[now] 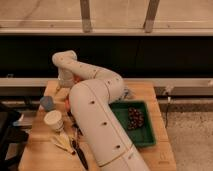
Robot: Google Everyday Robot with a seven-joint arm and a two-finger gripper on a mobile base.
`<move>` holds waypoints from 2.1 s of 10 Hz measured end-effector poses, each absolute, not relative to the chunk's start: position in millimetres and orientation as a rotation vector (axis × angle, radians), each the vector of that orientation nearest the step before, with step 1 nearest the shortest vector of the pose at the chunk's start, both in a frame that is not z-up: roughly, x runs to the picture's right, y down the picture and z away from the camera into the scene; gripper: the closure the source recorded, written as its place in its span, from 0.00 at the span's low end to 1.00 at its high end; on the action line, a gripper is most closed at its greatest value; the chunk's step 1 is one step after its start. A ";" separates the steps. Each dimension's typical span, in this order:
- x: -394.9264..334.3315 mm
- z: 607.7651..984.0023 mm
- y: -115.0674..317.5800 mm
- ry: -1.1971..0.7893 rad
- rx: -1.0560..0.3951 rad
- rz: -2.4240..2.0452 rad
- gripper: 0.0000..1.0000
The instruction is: Place pepper in metal cup
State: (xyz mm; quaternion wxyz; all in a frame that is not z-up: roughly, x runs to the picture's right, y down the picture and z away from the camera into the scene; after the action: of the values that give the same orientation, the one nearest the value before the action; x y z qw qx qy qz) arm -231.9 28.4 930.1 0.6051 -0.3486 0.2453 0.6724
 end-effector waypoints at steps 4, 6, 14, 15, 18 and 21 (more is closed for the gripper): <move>-229.8 943.8 42.5 0.591 -0.804 1.580 0.20; -236.9 947.3 48.8 0.591 -0.805 1.574 0.31; -250.2 935.4 43.2 0.515 -0.805 1.555 1.00; -250.2 933.4 41.0 0.505 -0.802 1.554 1.00; -250.7 918.2 23.5 0.451 -0.783 1.551 1.00; -250.9 908.4 11.5 0.413 -0.764 1.545 1.00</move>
State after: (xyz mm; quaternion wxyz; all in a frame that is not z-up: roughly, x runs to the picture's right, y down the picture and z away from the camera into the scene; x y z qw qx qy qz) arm -250.9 11.5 908.4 0.6324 -0.3341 0.1803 0.6752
